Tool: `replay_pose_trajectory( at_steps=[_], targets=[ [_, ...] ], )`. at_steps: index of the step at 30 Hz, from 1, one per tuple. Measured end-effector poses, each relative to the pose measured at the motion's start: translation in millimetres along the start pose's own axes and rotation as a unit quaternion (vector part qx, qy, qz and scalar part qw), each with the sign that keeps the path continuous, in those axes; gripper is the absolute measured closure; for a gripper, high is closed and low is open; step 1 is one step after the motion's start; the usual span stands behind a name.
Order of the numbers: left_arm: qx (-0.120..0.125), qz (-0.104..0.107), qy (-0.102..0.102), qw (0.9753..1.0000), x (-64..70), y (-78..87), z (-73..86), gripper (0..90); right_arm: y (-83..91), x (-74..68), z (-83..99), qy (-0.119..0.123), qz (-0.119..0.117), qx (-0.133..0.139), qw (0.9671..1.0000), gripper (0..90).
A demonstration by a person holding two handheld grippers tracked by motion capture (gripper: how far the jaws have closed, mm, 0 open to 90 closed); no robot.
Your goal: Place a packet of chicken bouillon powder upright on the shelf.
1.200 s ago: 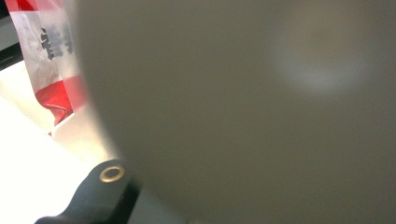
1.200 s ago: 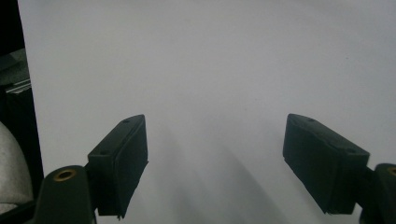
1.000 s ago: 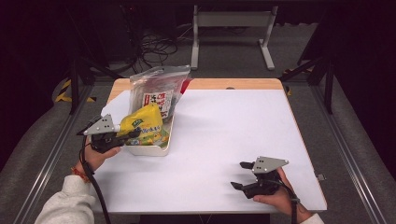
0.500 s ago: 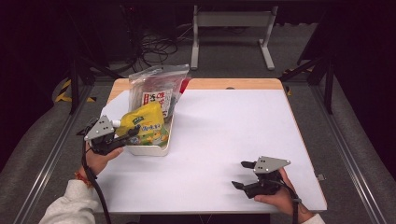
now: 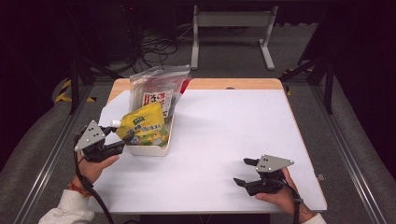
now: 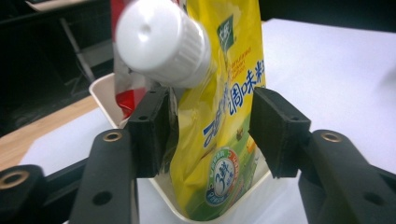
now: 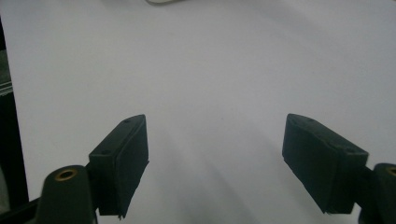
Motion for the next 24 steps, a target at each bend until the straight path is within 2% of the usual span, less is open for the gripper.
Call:
replay_pose_trajectory(
  at_steps=[1, 5, 9, 19, 22, 24],
  targets=[
    [0.001, -0.006, 0.004, 1.0000, 1.0, 1.0, 0.1, 41.1, 0.5, 0.2, -0.4, 0.001, 0.002, 0.002, 1.0000, 22.2],
    [0.006, -0.022, 0.015, 0.9996, 6.5, 7.0, 2.7, 33.5, 2.9, 1.0, -1.9, 0.005, 0.009, 0.004, 0.9999, 22.2],
    [0.005, -0.027, 0.020, 0.9994, 13.9, 11.2, 5.5, 26.4, 5.7, 3.3, -2.9, 0.005, 0.017, 0.009, 0.9998, 22.2],
    [0.009, -0.024, 0.007, 0.9997, 35.2, 24.0, 5.1, 18.8, 15.2, 8.8, -6.2, 0.011, 0.043, 0.021, 0.9988, 21.8],
    [0.017, -0.028, 0.008, 0.9994, 38.0, 26.9, 4.9, 18.4, 17.7, 10.0, -7.1, 0.009, 0.047, 0.025, 0.9985, 21.8],
    [0.023, -0.024, 0.015, 0.9993, 39.2, 29.6, 4.7, 17.6, 20.6, 11.7, -7.8, 0.014, 0.057, 0.027, 0.9979, 21.6]
  ],
)
Point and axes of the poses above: each handheld gripper's, and its own axes: y roughly backward along the jaws, z roughly out of its underside, x roughly to its right, the point moved 2 cm from there along -y, roughly forward along the jaws, and after that the axes turned 1 degree about y, right-handed, at the moved point
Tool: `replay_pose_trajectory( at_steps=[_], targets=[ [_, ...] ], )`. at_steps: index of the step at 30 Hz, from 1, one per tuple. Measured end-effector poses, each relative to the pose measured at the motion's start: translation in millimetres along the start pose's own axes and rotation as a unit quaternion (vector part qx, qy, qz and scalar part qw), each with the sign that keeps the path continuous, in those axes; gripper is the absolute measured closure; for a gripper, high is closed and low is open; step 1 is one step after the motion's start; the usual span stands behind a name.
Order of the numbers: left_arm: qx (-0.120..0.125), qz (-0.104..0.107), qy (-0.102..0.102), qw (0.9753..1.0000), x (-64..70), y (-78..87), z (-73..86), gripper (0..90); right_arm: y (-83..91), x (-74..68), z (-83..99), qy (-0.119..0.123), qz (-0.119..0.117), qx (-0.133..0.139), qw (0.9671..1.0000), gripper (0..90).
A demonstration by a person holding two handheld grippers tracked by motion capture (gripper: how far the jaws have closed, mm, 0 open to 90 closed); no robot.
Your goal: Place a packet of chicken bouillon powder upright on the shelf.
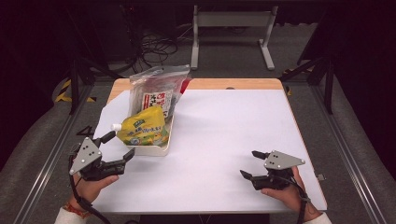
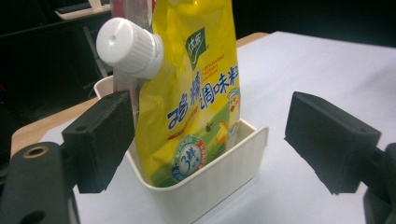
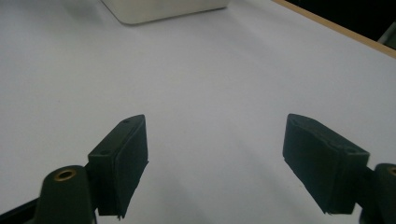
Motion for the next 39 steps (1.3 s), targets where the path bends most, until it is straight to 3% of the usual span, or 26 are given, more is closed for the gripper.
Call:
replay_pose_trajectory(
  at_steps=[3, 6, 8, 14, 21, 26, 31, 32, 33, 36, 38, 39],
  targets=[
    [0.005, 0.002, 0.001, 1.0000, 5.2, 5.6, 1.2, 17.6, 1.6, 1.6, 0.2, 0.005, 0.009, -0.001, 0.9999, 21.6],
    [0.003, 0.016, 0.004, 0.9999, 11.1, 5.2, 3.4, 17.6, 2.3, 2.7, 0.6, 0.007, 0.011, -0.002, 0.9999, 21.5],
    [-0.003, 0.020, -0.007, 0.9998, 15.0, 2.4, 4.1, 17.6, 2.8, 3.1, 0.3, 0.006, 0.013, -0.001, 0.9999, 21.3],
    [-0.015, 0.042, -0.020, 0.9988, 29.8, -11.8, 6.4, 17.6, 5.2, 3.1, -0.9, 0.010, 0.016, 0.001, 0.9998, 20.8],
    [-0.033, 0.076, -0.046, 0.9955, 56.1, -30.9, 8.8, 17.3, 10.6, 6.8, 1.3, 0.007, 0.022, 0.004, 0.9997, 20.2],
    [-0.055, 0.107, -0.064, 0.9906, 75.7, -47.5, 13.8, 16.5, 14.3, 8.6, 5.4, 0.006, 0.032, -0.001, 0.9995, 19.3],
    [-0.074, 0.139, -0.082, 0.9841, 93.3, -59.8, 19.3, 15.8, 19.0, 9.1, 12.0, 0.004, 0.040, -0.009, 0.9992, 17.9],
    [-0.074, 0.139, -0.082, 0.9841, 93.3, -59.8, 19.3, 15.7, 19.9, 9.6, 14.0, 0.003, 0.041, -0.011, 0.9991, 17.5],
    [-0.086, 0.154, -0.088, 0.9804, 100.2, -64.9, 22.1, 15.1, 20.8, 9.9, 16.2, 0.004, 0.044, -0.013, 0.9989, 17.1],
    [-0.104, 0.172, -0.093, 0.9752, 107.3, -73.1, 27.2, 14.3, 22.8, 9.7, 22.8, 0.009, 0.050, -0.025, 0.9984, 15.9],
    [-0.126, 0.178, -0.105, 0.9703, 111.8, -80.8, 31.7, 12.4, 24.9, 9.2, 27.9, 0.007, 0.052, -0.028, 0.9982, 13.0],
    [-0.126, 0.178, -0.105, 0.9703, 111.8, -80.8, 31.7, 11.6, 24.9, 9.2, 27.9, 0.007, 0.052, -0.028, 0.9982, 13.0]
  ],
)
Point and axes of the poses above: each handheld gripper's, and its own axes: y roughly backward along the jaws, z roughly out of its underside, x roughly to its right, the point moved 2 cm from there along -y, roughly forward along the jaws, and after that the axes turned 1 degree about y, right-handed, at the moved point
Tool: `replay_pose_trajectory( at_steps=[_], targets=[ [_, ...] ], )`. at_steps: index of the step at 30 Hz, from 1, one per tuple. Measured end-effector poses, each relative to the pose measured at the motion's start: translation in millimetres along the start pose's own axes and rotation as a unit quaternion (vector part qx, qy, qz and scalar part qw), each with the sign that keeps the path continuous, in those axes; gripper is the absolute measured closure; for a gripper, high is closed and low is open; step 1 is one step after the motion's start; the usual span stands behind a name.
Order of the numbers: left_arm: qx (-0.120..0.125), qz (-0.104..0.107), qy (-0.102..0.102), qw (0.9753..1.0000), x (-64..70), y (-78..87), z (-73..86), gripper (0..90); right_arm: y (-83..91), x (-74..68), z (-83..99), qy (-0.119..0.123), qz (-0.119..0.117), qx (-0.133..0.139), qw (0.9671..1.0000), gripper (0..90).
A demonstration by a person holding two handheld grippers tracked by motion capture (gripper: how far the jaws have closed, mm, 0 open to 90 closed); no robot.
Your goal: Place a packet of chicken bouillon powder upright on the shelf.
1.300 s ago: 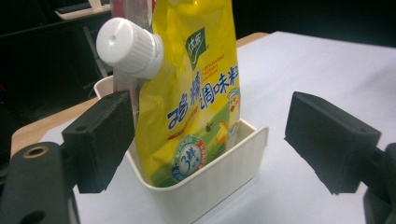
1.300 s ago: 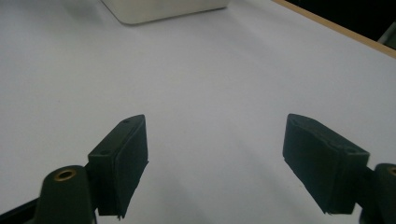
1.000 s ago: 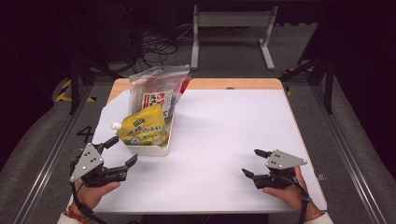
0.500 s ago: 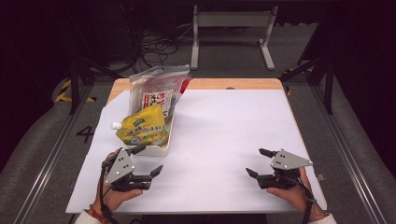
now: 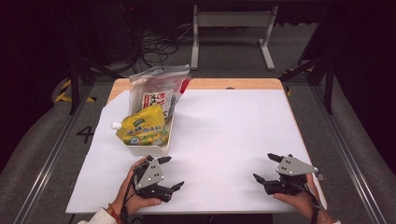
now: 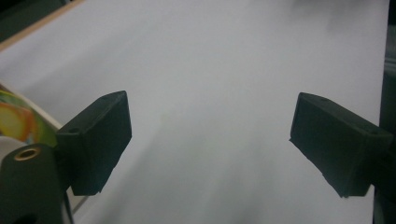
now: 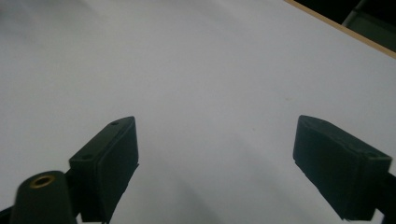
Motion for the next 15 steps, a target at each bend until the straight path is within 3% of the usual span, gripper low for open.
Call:
replay_pose_trajectory(
  at_steps=[4, 8, 15],
  targets=[
    [-0.035, 0.012, 0.006, 0.9993, 0.2, -16.9, 4.3, 9.0, 4.3, 1.1, 8.7, -0.007, 0.011, -0.004, 0.9999, 10.5],
    [-0.042, 0.015, 0.007, 0.9990, 0.3, -21.3, 4.5, 8.2, 4.8, 1.3, 14.8, -0.016, 0.009, -0.004, 0.9998, 10.3],
    [-0.044, 0.020, 0.007, 0.9988, -1.4, -27.0, 5.5, 7.8, 3.8, -2.7, 18.1, -0.011, 0.017, -0.012, 0.9997, 10.1]
  ],
)
Point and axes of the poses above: each handheld gripper's, and its own axes: y roughly backward along the jaws, z roughly out of its underside, x roughly to its right, the point moved 2 cm from there along -y, roughly forward along the jaws, and after that the axes turned 1 degree about y, right-handed, at the moved point
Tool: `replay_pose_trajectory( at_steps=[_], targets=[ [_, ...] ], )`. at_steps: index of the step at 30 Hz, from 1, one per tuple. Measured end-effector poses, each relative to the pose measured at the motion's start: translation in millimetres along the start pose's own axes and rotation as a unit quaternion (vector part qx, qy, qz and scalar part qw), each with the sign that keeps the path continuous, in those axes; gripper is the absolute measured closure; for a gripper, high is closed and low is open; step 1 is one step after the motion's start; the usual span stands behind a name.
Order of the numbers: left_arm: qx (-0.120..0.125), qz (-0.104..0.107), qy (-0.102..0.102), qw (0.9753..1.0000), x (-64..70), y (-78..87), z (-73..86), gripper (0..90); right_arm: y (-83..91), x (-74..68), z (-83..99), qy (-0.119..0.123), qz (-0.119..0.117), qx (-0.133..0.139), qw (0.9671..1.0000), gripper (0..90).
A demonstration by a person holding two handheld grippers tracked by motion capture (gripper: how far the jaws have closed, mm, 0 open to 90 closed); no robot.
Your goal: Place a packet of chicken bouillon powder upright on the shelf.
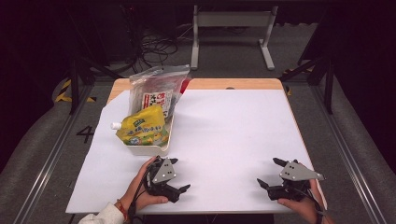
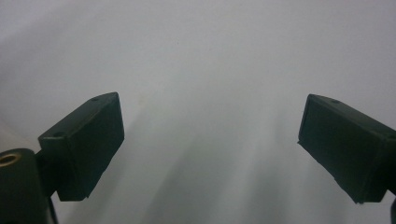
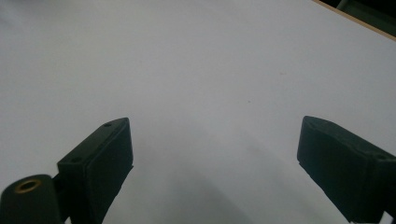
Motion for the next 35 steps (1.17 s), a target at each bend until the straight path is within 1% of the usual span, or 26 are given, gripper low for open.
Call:
replay_pose_trajectory(
  at_steps=[2, 3, 5, 10, 18, 20, 23, 26, 30, 35],
  targets=[
    [-0.001, 0.004, 0.001, 1.0000, -0.9, -0.2, 0.0, 7.0, -0.9, -1.4, 0.3, 0.002, 0.001, -0.002, 1.0000, 10.2],
    [-0.001, 0.004, 0.005, 1.0000, -1.2, -0.7, 0.2, 7.0, -1.4, -2.2, 0.7, 0.004, 0.001, -0.005, 1.0000, 10.2],
    [-0.005, 0.003, 0.004, 1.0000, -2.3, -1.7, 0.6, 7.0, -2.2, -3.0, 1.0, 0.007, -0.002, -0.007, 1.0000, 10.3],
    [-0.007, 0.003, 0.006, 1.0000, -3.5, -1.8, 0.8, 7.1, -4.0, -2.2, 1.3, 0.004, -0.002, -0.010, 0.9999, 10.3],
    [-0.012, 0.003, 0.005, 0.9999, -3.9, -3.0, 1.7, 7.1, -2.8, -0.8, 0.3, 0.002, 0.004, -0.003, 1.0000, 10.3],
    [-0.016, 0.002, 0.001, 0.9999, -3.8, -3.3, 1.7, 7.1, -2.7, -0.9, 0.2, 0.002, 0.005, -0.004, 1.0000, 10.3],
    [-0.013, 0.002, 0.002, 0.9999, -4.4, -2.7, 1.4, 7.1, -2.5, -0.6, 0.4, 0.003, 0.006, -0.005, 1.0000, 10.1],
    [-0.013, 0.002, 0.003, 0.9999, -5.0, -2.5, 1.5, 7.1, -2.1, 0.2, 0.5, 0.000, 0.009, -0.003, 1.0000, 10.1],
    [-0.019, 0.003, -0.002, 0.9998, -4.1, -3.6, 2.3, 7.1, -2.5, 1.4, 0.0, -0.004, 0.013, -0.002, 0.9999, 10.1],
    [-0.021, 0.004, -0.004, 0.9998, -3.8, -5.5, 2.4, 7.1, -3.7, 3.4, 1.8, -0.012, 0.020, -0.009, 0.9997, 10.0]
  ],
)
Point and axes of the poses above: each handheld gripper's, and its own axes: y roughly backward along the jaws, z roughly out of its underside, x roughly to its right, the point moved 2 cm from there along -y, roughly forward along the jaws, and after that the axes turned 1 degree about y, right-handed, at the moved point
